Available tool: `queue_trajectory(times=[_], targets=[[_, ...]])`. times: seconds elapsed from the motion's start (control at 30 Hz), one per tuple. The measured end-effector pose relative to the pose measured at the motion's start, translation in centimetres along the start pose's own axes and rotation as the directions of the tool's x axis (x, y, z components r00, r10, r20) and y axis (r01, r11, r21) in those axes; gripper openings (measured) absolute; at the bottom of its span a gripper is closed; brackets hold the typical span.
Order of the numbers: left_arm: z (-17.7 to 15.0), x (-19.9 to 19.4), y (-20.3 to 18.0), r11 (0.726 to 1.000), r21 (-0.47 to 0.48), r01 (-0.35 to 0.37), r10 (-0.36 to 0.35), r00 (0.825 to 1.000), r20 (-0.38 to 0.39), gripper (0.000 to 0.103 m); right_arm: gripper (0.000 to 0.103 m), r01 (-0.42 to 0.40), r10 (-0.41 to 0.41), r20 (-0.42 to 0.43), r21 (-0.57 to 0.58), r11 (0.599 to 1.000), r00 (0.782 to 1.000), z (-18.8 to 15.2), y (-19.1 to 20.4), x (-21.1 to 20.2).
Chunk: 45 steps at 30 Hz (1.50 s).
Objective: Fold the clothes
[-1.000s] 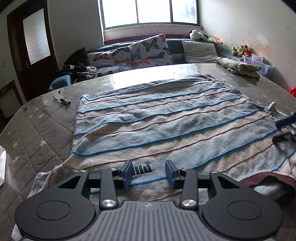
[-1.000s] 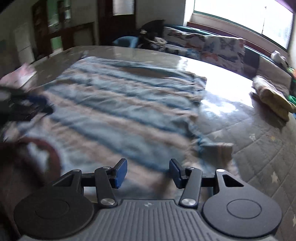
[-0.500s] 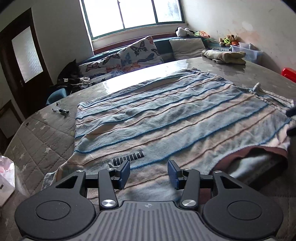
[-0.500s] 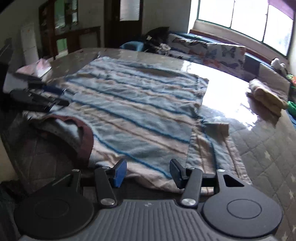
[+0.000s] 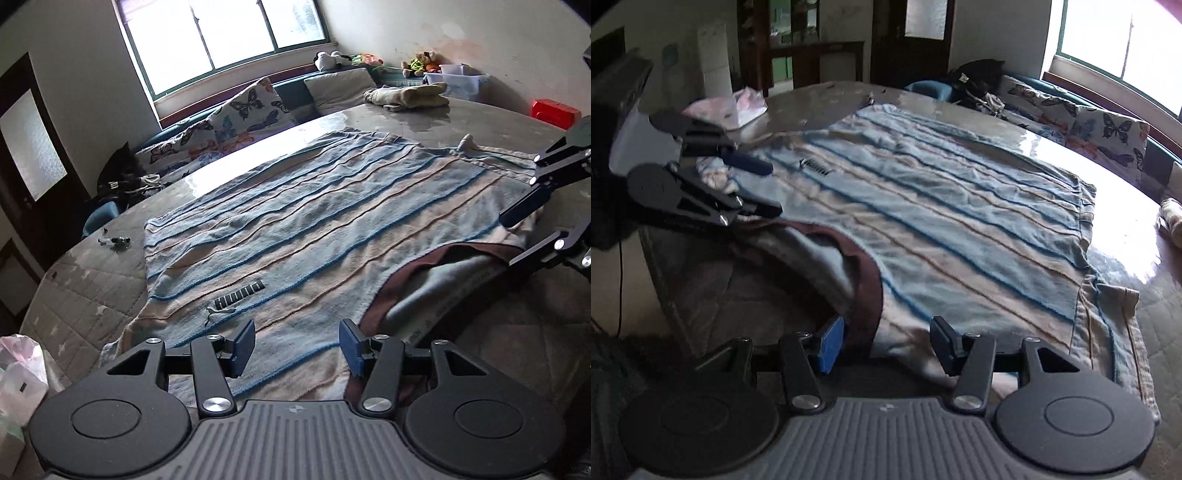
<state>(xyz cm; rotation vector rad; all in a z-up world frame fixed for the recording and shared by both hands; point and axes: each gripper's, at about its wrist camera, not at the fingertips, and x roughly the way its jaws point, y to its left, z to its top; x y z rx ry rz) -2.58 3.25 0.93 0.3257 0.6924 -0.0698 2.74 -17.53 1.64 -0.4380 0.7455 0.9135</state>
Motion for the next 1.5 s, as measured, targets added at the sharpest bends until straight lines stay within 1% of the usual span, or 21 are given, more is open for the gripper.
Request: queue_trajectory(times=[0.17,0.23,0.3,0.37,0.47,0.53,0.6,0.67,0.73,0.87,0.93,1.0,1.03,1.07,1.13,1.17,1.23,1.27,1.37,1.43,1.5], targets=[[1.5,-0.1,-1.2,0.999,0.010,0.043,-0.044,0.998,0.054,0.054,0.053,0.015,-0.016,0.020,0.039,0.999,1.000,0.3,-0.6,-0.1],[2.0,0.4,-2.3,0.996,0.042,0.074,-0.076,0.995,0.065,0.054,0.053,0.021,-0.022,0.027,0.055,0.998,0.999,0.4,-0.9,-0.1],[2.2,1.0,-3.5,0.992,0.078,0.099,-0.104,0.993,0.058,0.054,0.053,0.026,-0.029,0.035,0.070,0.997,0.999,0.5,-1.1,-0.1],[2.1,1.5,-4.3,0.986,0.104,0.131,-0.135,0.990,0.029,0.054,0.053,0.024,-0.026,0.022,0.066,0.997,0.999,0.5,-1.0,0.1],[1.6,1.2,-4.6,0.979,0.147,0.144,-0.150,0.988,0.031,0.054,0.053,-0.010,0.010,-0.013,0.032,0.999,1.000,0.2,-0.5,0.1],[1.6,1.0,-4.1,0.977,0.140,0.160,-0.164,0.986,0.015,0.054,0.053,-0.007,0.007,-0.019,0.002,1.000,1.000,0.3,-0.2,-0.2],[1.5,0.6,-3.8,0.979,0.135,0.151,-0.153,0.988,0.010,0.054,0.053,0.000,0.000,-0.008,-0.007,1.000,1.000,0.5,-0.1,-0.4],[1.2,-0.2,-3.4,0.981,0.137,0.139,-0.142,0.990,0.017,0.054,0.053,0.016,-0.017,0.029,0.009,1.000,0.999,1.0,-0.3,-0.9],[1.1,-1.1,-3.0,0.979,0.140,0.151,-0.156,0.987,0.027,0.054,0.053,-0.008,0.007,0.042,0.021,1.000,0.999,1.4,-0.3,-0.9],[0.8,-2.3,-2.8,0.958,0.166,0.234,-0.242,0.970,0.028,0.053,0.050,-0.097,0.098,0.029,-0.009,0.995,0.995,1.9,0.8,-0.6],[0.6,-2.6,-2.9,0.945,0.181,0.272,-0.280,0.960,0.020,0.046,0.041,-0.142,0.142,0.020,-0.024,0.990,0.990,1.9,1.5,-0.4],[0.3,-2.3,-3.3,0.934,0.196,0.297,-0.303,0.953,0.000,0.035,0.038,-0.163,0.163,0.007,-0.033,0.986,0.987,1.8,2.1,0.0],[0.2,-2.1,-3.5,0.931,0.200,0.306,-0.311,0.950,-0.008,0.032,0.037,-0.170,0.170,0.001,-0.038,0.985,0.985,1.7,2.4,0.1],[0.0,-1.9,-3.7,0.928,0.205,0.312,-0.316,0.949,-0.016,0.026,0.037,-0.174,0.174,-0.004,-0.042,0.984,0.985,1.6,2.6,0.3],[-0.2,-1.3,-4.1,0.924,0.219,0.315,-0.316,0.948,-0.030,0.022,0.037,-0.173,0.173,-0.010,-0.048,0.984,0.985,1.4,3.1,0.5],[-0.4,-1.0,-4.3,0.924,0.228,0.308,-0.309,0.951,-0.035,0.020,0.037,-0.171,0.171,-0.010,-0.050,0.984,0.985,1.3,3.2,0.5],[-0.5,-0.8,-4.4,0.920,0.234,0.314,-0.316,0.948,-0.031,0.013,0.037,-0.166,0.166,-0.003,-0.053,0.985,0.986,1.4,3.3,0.4],[-0.4,-0.8,-4.4,0.920,0.233,0.314,-0.315,0.948,-0.035,0.005,0.037,-0.164,0.165,0.002,-0.052,0.985,0.986,1.5,3.3,0.3],[-0.2,-0.8,-4.1,0.916,0.212,0.340,-0.338,0.940,-0.046,0.000,0.037,-0.165,0.166,0.013,-0.056,0.985,0.986,1.8,3.1,0.3],[-0.1,-1.0,-3.4,0.914,0.184,0.363,-0.359,0.932,-0.053,0.000,0.037,-0.170,0.172,0.015,-0.062,0.983,0.985,2.0,3.2,0.5],[-0.1,-1.1,-2.8,0.921,0.160,0.354,-0.350,0.935,-0.054,0.000,0.037,-0.176,0.177,0.009,-0.069,0.982,0.984,2.0,3.3,0.8]])
